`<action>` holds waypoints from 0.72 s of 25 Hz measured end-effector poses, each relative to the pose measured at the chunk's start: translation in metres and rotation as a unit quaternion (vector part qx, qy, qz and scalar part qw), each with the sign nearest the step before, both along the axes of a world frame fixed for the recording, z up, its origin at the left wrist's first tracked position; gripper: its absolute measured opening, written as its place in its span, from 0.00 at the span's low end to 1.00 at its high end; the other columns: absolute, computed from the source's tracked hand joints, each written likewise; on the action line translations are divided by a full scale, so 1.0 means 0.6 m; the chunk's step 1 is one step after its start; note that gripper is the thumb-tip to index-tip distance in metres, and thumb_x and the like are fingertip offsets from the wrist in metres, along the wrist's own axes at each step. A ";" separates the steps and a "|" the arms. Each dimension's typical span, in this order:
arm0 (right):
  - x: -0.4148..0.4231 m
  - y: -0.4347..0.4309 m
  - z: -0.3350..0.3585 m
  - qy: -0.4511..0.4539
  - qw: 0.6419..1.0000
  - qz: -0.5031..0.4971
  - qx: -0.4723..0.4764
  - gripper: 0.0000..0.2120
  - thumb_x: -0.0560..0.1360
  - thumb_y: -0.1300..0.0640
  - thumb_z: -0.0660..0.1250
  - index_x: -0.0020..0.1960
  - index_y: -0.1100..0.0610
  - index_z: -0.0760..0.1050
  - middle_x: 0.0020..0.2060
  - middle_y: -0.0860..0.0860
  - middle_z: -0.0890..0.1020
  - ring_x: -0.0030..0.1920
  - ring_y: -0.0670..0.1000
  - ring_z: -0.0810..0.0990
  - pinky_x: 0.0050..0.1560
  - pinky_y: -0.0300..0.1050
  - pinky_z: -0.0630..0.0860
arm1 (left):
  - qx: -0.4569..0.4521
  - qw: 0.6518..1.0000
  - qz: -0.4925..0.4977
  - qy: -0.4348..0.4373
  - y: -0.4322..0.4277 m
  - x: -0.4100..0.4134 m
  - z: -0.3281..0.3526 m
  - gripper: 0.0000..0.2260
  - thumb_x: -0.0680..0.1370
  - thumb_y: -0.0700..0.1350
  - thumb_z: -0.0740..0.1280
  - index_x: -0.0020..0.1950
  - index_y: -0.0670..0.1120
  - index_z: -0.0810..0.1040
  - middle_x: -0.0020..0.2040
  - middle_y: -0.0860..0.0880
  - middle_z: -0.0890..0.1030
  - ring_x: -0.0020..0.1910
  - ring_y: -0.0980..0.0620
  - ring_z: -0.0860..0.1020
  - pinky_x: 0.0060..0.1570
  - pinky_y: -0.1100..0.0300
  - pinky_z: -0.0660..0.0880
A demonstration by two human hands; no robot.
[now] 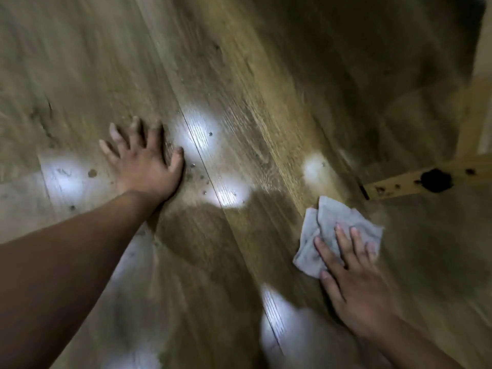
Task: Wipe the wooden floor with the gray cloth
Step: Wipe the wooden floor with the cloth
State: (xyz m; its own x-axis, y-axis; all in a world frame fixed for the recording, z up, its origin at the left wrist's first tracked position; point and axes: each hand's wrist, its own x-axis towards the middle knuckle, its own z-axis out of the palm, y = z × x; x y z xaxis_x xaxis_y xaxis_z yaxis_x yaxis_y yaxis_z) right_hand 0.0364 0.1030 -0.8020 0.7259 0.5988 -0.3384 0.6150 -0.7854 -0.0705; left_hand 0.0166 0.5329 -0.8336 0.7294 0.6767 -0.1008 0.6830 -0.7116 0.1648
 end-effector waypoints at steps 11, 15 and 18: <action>0.231 0.204 0.001 0.017 0.985 0.141 -0.097 0.29 0.79 0.41 0.38 0.76 0.40 0.29 0.77 0.54 0.32 0.76 0.56 0.28 0.77 0.61 0.41 | -0.012 1.000 -0.017 -0.001 -0.006 -0.011 0.002 0.33 0.77 0.66 0.52 0.78 0.51 0.66 0.79 0.42 0.62 0.78 0.31 0.51 0.74 0.31 0.47; 0.322 0.333 -0.025 -0.015 0.992 0.120 -0.025 0.29 0.79 0.42 0.41 0.77 0.38 0.33 0.79 0.54 0.40 0.78 0.55 0.33 0.76 0.60 0.38 | -0.004 1.000 -0.024 0.001 -0.008 -0.010 -0.004 0.33 0.77 0.65 0.54 0.78 0.50 0.66 0.79 0.41 0.63 0.79 0.32 0.50 0.73 0.29 0.48; 0.399 0.435 -0.042 -0.039 0.991 0.126 0.009 0.29 0.78 0.41 0.42 0.77 0.37 0.37 0.80 0.52 0.42 0.79 0.54 0.36 0.77 0.60 0.38 | 0.009 1.000 -0.024 -0.004 -0.006 -0.011 -0.013 0.32 0.75 0.64 0.57 0.76 0.49 0.68 0.77 0.40 0.65 0.78 0.30 0.52 0.72 0.27 0.51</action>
State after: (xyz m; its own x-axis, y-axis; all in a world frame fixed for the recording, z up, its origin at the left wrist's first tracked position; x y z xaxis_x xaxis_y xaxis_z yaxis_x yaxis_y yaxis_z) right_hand 0.2755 0.3638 -0.8274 0.5762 0.7699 -0.2744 0.7954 -0.6054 -0.0283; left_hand 0.0101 0.5293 -0.8416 0.7622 0.6419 -0.0841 0.6463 -0.7468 0.1570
